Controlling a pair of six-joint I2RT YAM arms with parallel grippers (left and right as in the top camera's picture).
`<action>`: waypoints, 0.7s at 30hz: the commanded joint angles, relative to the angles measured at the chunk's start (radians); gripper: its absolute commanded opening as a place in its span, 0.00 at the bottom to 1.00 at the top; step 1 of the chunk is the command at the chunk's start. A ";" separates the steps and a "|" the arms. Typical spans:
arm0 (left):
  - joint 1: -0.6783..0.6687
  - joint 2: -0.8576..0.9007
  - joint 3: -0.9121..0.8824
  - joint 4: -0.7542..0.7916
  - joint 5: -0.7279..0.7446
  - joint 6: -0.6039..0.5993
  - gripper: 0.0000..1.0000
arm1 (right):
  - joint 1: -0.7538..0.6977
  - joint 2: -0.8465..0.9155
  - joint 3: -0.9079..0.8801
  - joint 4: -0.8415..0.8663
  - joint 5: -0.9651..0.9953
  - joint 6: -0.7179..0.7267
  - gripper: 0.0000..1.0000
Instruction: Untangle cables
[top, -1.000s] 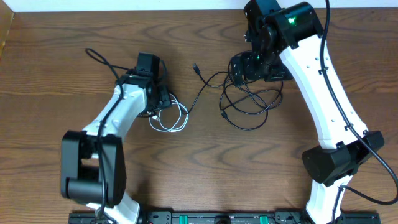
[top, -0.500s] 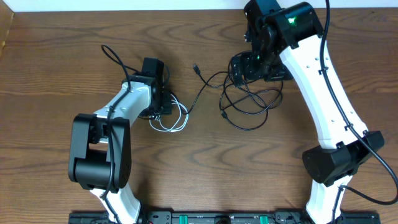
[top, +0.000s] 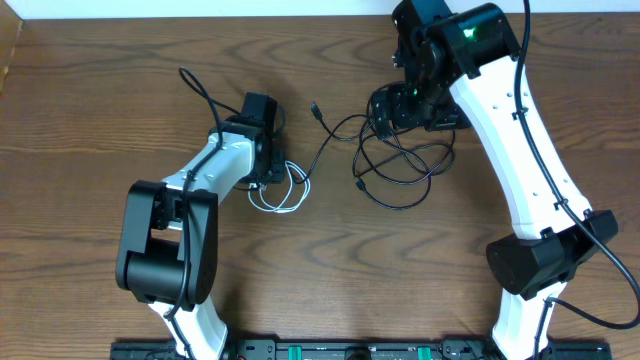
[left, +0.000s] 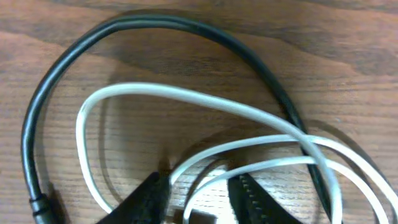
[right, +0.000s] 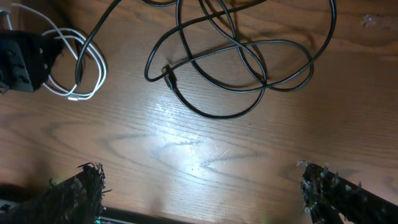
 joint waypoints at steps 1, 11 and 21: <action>-0.006 0.039 -0.004 0.001 0.004 0.004 0.29 | 0.010 -0.008 0.003 -0.001 0.007 0.011 0.99; -0.006 0.019 0.010 -0.041 0.004 0.004 0.07 | 0.010 -0.008 0.003 -0.001 0.007 0.011 0.99; -0.006 -0.283 0.049 -0.188 0.005 -0.008 0.08 | 0.010 -0.008 0.003 -0.001 0.007 0.011 0.99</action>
